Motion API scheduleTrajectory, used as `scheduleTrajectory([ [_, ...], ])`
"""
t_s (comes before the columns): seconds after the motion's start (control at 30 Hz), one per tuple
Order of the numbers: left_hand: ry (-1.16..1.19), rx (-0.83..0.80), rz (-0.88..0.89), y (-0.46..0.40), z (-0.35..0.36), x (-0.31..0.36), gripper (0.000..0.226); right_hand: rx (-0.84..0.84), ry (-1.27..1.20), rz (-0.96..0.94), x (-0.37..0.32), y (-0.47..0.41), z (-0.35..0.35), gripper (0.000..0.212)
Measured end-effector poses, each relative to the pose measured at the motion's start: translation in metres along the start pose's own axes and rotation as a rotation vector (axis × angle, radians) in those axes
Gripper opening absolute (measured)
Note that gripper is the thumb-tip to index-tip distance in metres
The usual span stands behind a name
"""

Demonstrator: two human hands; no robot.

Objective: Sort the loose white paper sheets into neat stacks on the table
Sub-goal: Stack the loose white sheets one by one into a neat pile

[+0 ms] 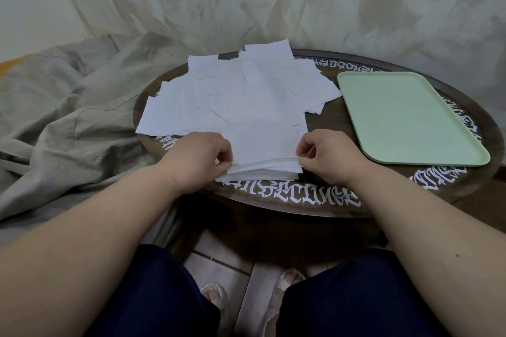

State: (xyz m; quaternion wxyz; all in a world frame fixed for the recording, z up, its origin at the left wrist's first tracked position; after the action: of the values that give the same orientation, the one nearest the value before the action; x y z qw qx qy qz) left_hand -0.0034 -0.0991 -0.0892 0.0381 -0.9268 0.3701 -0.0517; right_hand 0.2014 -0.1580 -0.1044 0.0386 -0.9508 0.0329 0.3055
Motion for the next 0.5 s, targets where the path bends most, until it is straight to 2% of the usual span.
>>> scheduleTrajectory([
  [0.07, 0.011, -0.039, -0.004, -0.0006, 0.0037, -0.0011, 0.002, -0.002, 0.002, -0.006, -0.001, 0.0003, 0.0, 0.012],
  [0.23, -0.042, -0.043, -0.025, -0.0018, 0.0055, -0.0016, 0.02, -0.02, 0.012, -0.031, -0.0037, 0.0001, 0.0, 0.01],
  [0.5, -0.042, -0.024, -0.083, -0.0025, 0.0031, 0.0018, 0.011, -0.019, 0.032, -0.053, -0.0052, -0.0025, 0.0021, 0.013],
])
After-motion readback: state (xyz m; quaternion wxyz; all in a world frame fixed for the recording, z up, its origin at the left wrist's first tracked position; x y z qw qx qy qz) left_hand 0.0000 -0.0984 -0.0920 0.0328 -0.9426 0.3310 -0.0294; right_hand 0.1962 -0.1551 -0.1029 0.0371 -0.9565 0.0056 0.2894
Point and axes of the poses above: each hand's wrist, its own y-axis away from the middle knuckle, its own z-axis out of the palm, x = y × z, the point moved 6 cm from there along -y, towards the middle knuckle, and after that the axes turned 10 degrees about -y, right-handed, at the moved point
